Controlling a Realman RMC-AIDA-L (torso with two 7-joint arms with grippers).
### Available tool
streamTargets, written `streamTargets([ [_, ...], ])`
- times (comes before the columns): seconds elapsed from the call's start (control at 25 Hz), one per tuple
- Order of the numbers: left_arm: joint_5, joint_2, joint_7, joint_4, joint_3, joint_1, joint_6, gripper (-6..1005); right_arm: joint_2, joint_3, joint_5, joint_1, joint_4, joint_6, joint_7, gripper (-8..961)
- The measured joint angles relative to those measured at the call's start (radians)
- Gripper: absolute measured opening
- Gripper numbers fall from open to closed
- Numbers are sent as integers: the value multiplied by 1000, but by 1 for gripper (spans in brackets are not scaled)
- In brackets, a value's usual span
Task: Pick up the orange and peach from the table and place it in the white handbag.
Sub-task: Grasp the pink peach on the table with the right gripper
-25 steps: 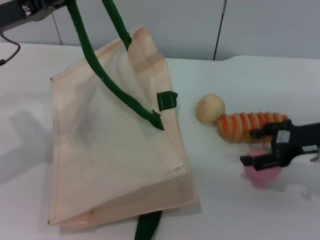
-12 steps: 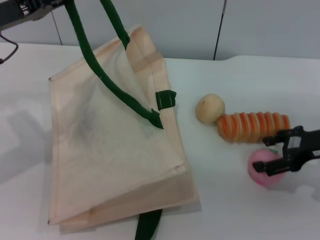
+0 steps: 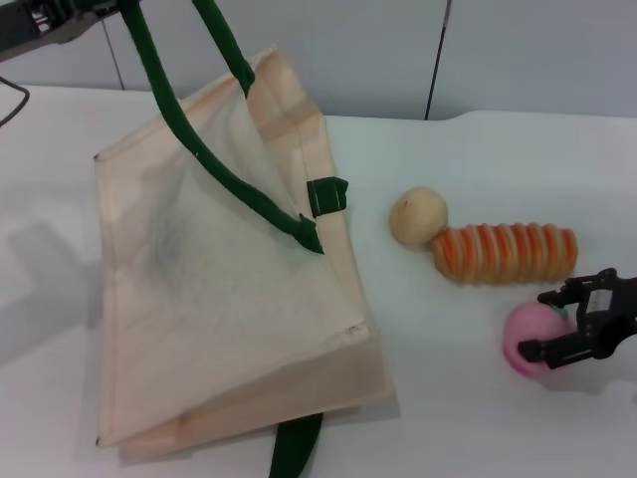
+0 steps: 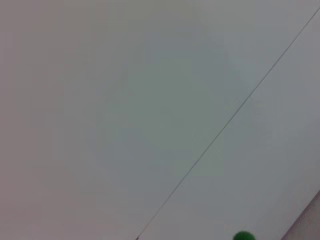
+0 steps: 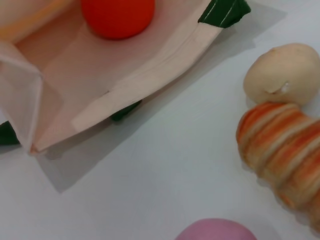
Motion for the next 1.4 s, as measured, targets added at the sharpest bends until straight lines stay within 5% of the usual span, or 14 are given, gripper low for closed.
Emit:
streamTargets([
  [1.4,-1,1,0,0,0,0,2,160,3,-26,2,-23,-106,-137,4,671],
])
